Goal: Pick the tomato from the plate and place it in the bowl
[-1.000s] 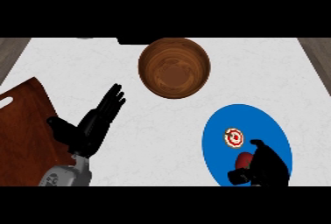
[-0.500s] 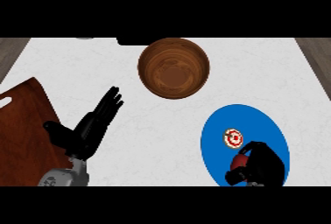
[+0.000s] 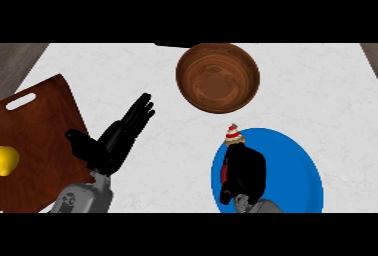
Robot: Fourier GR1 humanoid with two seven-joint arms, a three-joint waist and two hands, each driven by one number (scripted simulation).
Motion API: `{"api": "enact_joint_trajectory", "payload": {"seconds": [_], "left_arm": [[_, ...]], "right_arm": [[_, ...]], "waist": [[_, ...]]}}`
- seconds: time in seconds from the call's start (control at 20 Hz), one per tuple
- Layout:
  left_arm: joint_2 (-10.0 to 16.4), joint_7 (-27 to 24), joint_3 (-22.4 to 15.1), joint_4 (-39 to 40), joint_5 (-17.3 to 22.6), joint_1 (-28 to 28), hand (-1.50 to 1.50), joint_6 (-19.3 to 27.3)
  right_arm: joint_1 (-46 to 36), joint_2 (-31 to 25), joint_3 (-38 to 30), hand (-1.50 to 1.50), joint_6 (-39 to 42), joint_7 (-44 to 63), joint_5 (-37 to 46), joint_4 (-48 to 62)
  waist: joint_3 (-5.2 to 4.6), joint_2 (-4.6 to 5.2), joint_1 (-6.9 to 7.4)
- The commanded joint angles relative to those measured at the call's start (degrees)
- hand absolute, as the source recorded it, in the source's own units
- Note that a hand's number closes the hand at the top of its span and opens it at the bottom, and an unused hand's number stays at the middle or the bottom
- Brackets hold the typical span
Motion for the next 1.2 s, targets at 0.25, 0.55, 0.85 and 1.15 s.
{"api": "enact_joint_trajectory", "payload": {"seconds": [0.25,0.55,0.85,1.15], "left_arm": [[-1.65,-0.04,-0.37,2.81,-1.12,-2.46,0.00,1.09],[-1.51,0.42,-1.07,2.42,-1.67,-1.32,0.00,1.09],[-0.59,0.90,1.50,2.77,0.22,-2.08,0.00,0.52],[-0.67,1.32,0.68,1.64,-0.44,-0.82,0.00,0.76]], "right_arm": [[-24.34,0.98,14.47,1.50,-0.91,12.27,-10.27,12.26],[-37.58,0.97,14.00,1.50,-2.17,18.72,-16.50,7.69],[-50.09,0.96,14.22,1.50,0.16,24.85,-14.78,5.77],[-58.10,0.95,10.61,1.50,0.38,26.63,-16.94,9.49]], "waist": [[0.39,0.16,0.42],[0.31,-0.55,0.54],[0.20,-1.27,-1.08],[0.23,-1.38,-1.74]]}}
